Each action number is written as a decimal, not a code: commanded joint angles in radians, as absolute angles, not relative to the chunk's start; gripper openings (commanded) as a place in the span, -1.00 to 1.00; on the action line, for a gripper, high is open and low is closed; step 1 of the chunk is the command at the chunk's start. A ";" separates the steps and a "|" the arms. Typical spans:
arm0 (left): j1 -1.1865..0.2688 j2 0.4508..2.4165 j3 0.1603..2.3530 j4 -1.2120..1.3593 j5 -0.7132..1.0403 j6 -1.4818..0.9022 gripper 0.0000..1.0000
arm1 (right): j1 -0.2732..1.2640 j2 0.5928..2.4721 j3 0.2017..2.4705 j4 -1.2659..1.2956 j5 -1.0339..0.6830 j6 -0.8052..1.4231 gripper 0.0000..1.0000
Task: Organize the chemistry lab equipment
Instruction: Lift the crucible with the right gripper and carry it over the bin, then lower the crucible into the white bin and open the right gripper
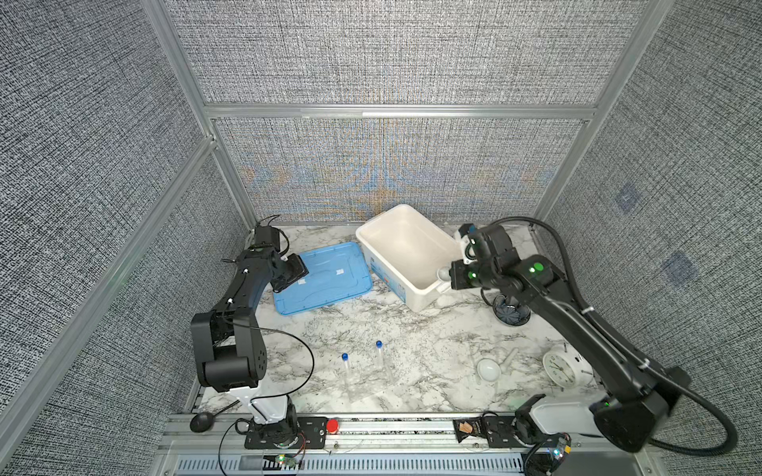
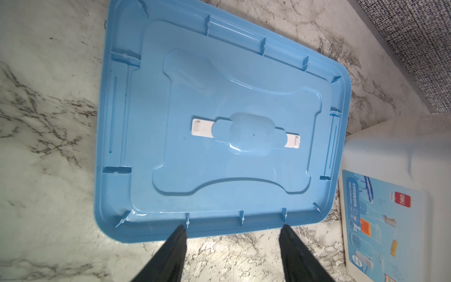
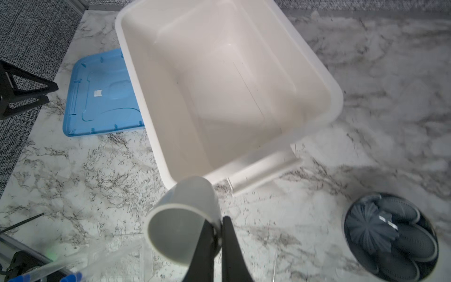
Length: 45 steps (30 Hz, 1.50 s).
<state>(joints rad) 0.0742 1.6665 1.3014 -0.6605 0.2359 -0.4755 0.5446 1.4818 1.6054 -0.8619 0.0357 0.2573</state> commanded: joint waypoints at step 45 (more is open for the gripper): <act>0.074 1.574 1.160 -0.656 0.303 -0.428 0.24 | 0.462 2.487 2.341 -1.361 -0.123 -0.451 -1.00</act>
<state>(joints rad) 0.0742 1.5803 1.1595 -0.6559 0.2981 -0.4442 0.4606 2.4813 2.3291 -1.3445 -0.1280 -0.4503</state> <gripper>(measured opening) 0.622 0.068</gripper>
